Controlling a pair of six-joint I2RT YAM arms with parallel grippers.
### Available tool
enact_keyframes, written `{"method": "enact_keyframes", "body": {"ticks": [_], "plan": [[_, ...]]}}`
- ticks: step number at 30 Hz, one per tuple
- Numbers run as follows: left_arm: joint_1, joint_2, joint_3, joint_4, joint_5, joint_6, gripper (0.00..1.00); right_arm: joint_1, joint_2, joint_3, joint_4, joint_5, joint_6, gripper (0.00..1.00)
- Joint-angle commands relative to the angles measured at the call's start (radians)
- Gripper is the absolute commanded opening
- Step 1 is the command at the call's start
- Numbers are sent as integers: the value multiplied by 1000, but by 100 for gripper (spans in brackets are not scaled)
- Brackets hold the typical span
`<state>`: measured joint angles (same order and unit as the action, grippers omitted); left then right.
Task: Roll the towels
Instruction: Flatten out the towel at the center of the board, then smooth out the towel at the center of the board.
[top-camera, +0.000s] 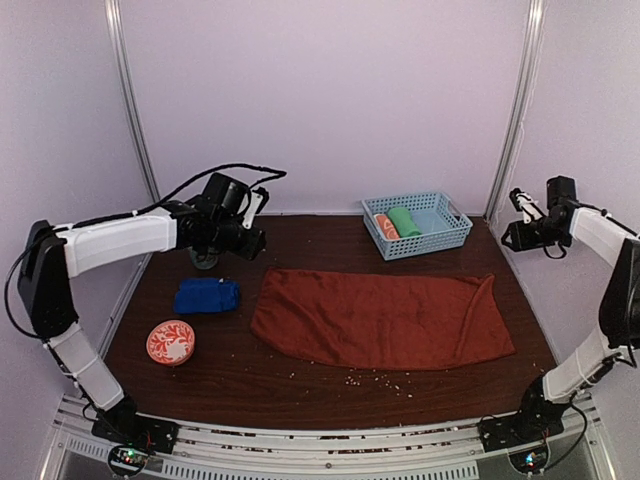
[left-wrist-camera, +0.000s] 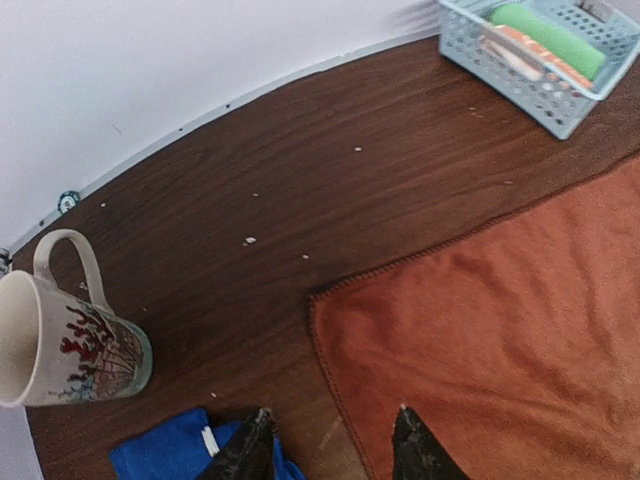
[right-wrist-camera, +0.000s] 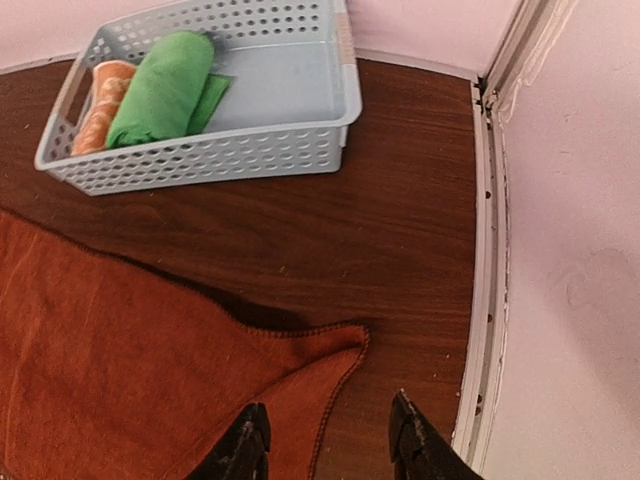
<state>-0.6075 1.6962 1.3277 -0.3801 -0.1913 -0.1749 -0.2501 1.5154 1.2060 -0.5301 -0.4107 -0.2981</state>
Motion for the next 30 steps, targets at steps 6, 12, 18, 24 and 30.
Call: {"method": "enact_keyframes", "body": {"ticks": [6,12,18,24,30], "plan": [[-48,-162,-174,-229,152,-108,40,5,-241,-187,-344,-85,-335,39],[-47,-138,-210,-253,219,-145,61,25,-287,-275,-427,-59,-493,39],[-43,-67,-246,-153,283,-183,62,65,-237,-352,-426,3,-565,40],[-37,-22,-288,-61,352,-222,62,116,-199,-390,-375,74,-546,39],[-37,10,-332,-39,340,-257,62,158,-174,-399,-346,59,-531,38]]}}
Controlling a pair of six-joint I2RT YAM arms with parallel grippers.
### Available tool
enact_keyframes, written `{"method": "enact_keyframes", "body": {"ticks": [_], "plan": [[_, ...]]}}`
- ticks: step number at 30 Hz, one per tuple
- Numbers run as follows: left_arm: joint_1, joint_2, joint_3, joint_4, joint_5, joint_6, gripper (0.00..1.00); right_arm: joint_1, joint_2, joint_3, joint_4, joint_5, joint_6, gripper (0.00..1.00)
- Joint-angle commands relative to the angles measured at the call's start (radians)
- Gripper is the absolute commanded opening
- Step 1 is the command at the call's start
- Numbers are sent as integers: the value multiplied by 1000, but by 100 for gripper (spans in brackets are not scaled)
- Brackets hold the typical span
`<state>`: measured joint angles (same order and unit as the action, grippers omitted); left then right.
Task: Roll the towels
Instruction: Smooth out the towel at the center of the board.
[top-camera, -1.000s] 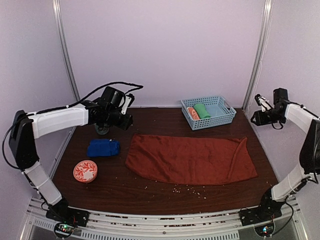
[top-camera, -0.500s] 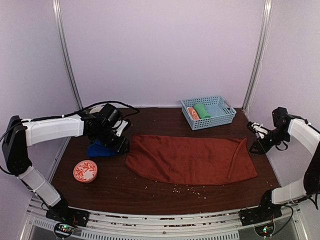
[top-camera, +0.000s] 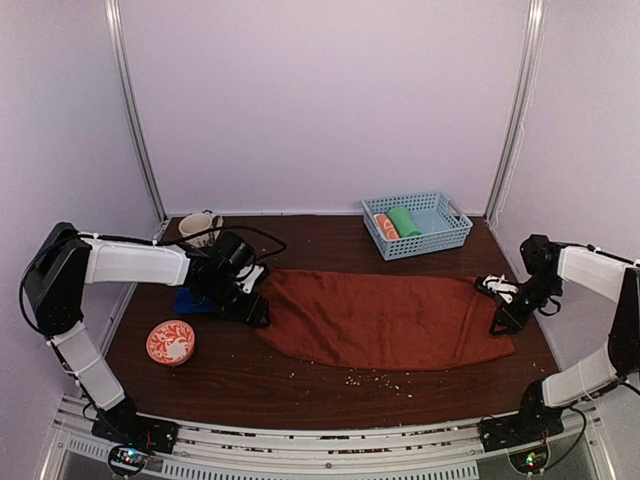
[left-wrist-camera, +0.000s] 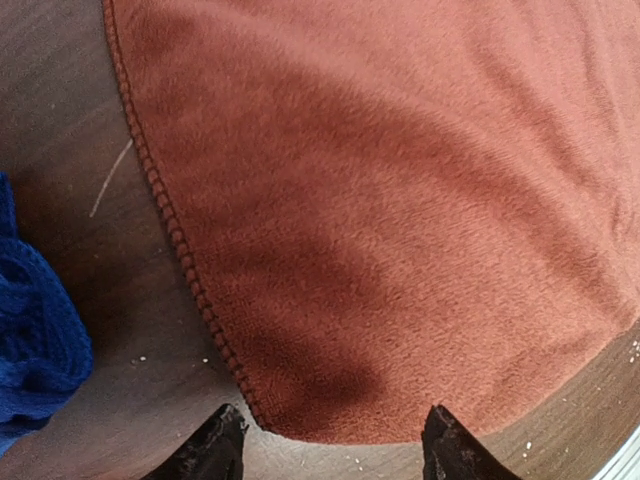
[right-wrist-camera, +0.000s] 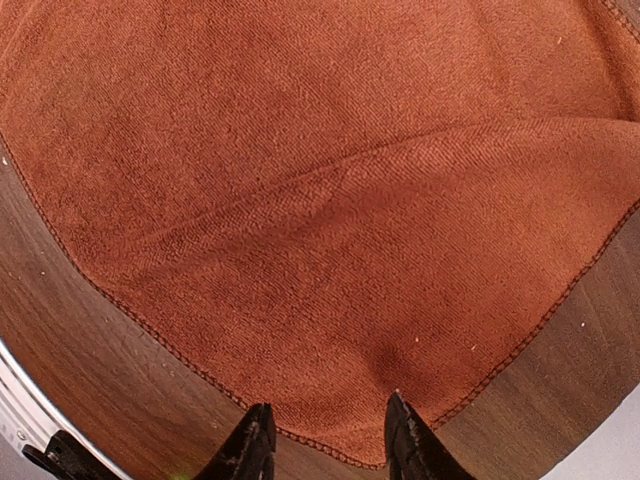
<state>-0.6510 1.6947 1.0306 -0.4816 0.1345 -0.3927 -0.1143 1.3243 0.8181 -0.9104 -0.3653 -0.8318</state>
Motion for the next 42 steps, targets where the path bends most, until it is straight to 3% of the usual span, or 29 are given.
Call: {"method": "enact_keyframes", "body": {"ticks": [1,7,13,18,22,28,30,36,37,40,42], "plan": [[7,11,-45,68,15,-42,62,27,24,-16,51,13,2,38],[16,4,-94,104,6,-70,63,38,94,-37,108,65,26,35],[21,-5,-189,347,208,-59,62,38,121,-56,143,130,44,33],[22,-42,-190,386,290,-27,57,37,122,-59,144,120,51,33],[22,-100,-161,335,311,-6,42,38,133,-65,156,120,57,32],[22,-135,-79,171,311,3,5,38,154,-68,166,113,62,32],[21,-142,-60,122,320,11,0,38,154,-69,166,117,60,31],[22,-160,-58,26,282,-19,0,38,155,-68,170,117,60,31],[25,-156,-64,13,249,-33,5,38,156,-70,172,116,61,31],[39,-149,-95,12,191,-45,40,38,158,-72,173,111,63,31],[44,-145,-123,36,170,-54,53,38,159,-72,174,111,63,31]]}}
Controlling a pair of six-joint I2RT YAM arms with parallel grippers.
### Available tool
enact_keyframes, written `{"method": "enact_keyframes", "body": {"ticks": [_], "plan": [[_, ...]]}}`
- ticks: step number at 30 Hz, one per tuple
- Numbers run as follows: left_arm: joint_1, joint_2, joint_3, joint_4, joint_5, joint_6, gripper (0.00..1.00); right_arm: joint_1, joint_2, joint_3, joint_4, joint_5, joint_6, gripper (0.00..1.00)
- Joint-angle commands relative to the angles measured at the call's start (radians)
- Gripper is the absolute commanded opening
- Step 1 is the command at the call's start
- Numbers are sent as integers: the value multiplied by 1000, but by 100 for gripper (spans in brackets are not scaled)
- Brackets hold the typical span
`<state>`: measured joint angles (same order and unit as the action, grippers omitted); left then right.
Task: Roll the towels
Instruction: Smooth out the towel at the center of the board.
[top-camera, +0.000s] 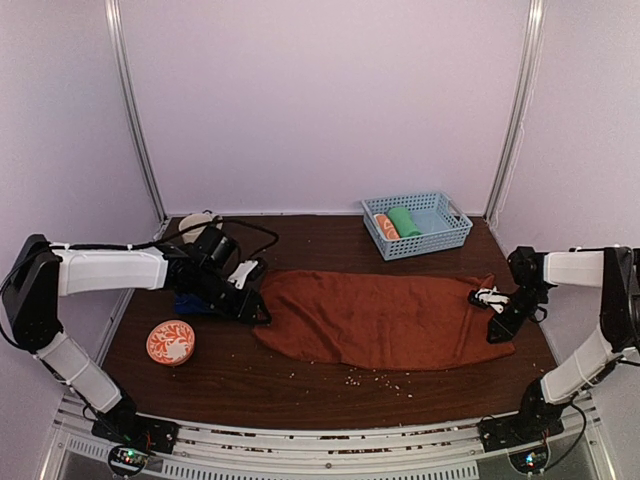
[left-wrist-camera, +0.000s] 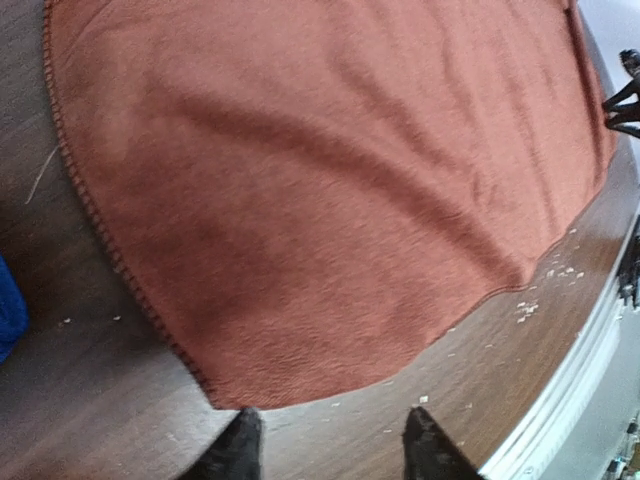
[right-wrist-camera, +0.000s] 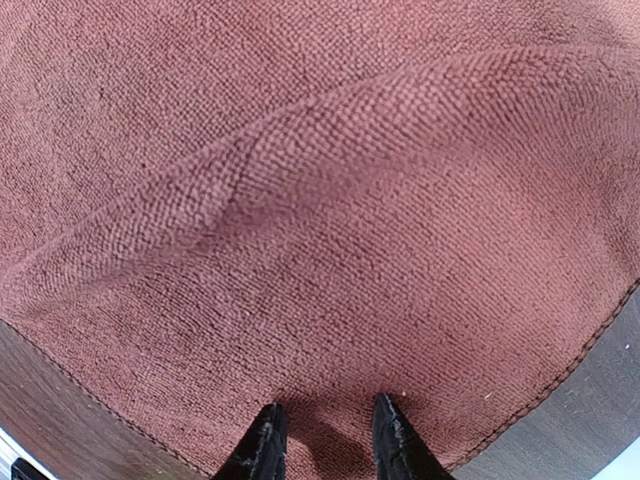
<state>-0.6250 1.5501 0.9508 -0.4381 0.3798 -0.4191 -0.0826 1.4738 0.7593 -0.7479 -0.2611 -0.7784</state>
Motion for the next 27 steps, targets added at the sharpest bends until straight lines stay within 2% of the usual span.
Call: {"method": "enact_keyframes", "body": {"ticks": [1,8,14,17,27], "plan": [[21,8,-54,2,-72,-28,54,6,9,-15,11,6,10,31],[25,102,-88,119,-45,-1,59,6,7,-15,9,8,10,31],[25,112,-144,306,129,17,56,6,11,-17,11,6,12,31],[25,87,-144,324,190,26,51,6,15,-18,13,6,13,31],[24,6,-97,257,247,40,40,6,45,-9,26,2,16,30]]}}
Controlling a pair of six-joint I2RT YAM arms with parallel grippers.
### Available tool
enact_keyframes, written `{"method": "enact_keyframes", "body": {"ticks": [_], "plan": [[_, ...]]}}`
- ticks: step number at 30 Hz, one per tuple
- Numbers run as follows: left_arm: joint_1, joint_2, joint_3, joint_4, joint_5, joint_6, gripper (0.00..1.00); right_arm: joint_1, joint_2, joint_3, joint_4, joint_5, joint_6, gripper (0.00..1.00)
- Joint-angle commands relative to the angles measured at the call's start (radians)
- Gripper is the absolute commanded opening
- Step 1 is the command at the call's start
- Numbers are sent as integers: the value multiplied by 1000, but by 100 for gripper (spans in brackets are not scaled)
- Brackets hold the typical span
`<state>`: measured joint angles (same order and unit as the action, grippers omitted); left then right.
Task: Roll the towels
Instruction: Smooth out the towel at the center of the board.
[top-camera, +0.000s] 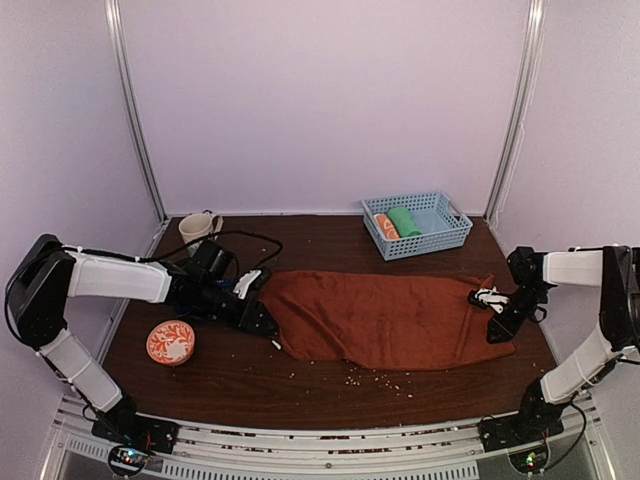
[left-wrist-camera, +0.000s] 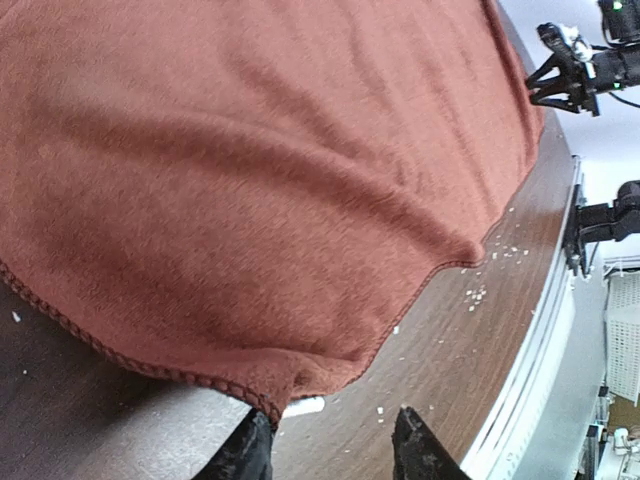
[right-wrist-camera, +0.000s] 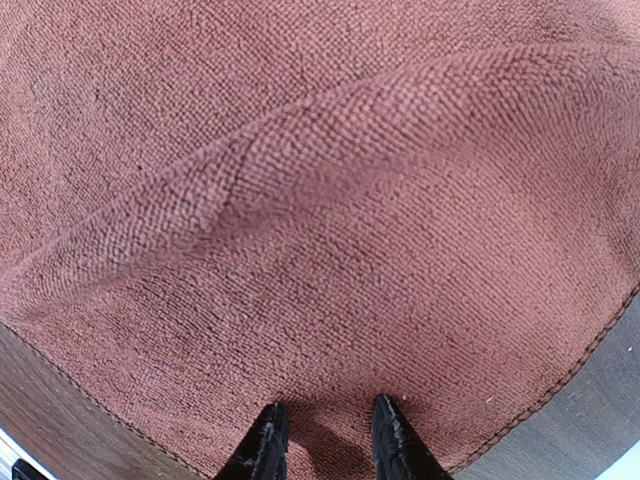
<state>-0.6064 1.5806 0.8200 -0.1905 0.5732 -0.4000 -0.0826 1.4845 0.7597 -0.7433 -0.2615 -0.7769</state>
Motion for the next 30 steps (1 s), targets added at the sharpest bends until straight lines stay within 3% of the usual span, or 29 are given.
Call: {"method": "enact_keyframes", "body": {"ticks": [1,11,16,24,30], "plan": [[6,-19,38,9,51,21,37,6,37,-8,23,1,14,30],[6,49,55,-40,-2,-3,16,6,48,-19,34,-4,14,30],[6,45,76,-155,-105,-40,0,6,54,-22,44,17,14,29],[6,-70,36,-374,-246,-102,0,-4,55,-32,32,97,46,27],[1,-142,-75,-388,-185,-186,0,-39,22,-33,-37,131,4,27]]}}
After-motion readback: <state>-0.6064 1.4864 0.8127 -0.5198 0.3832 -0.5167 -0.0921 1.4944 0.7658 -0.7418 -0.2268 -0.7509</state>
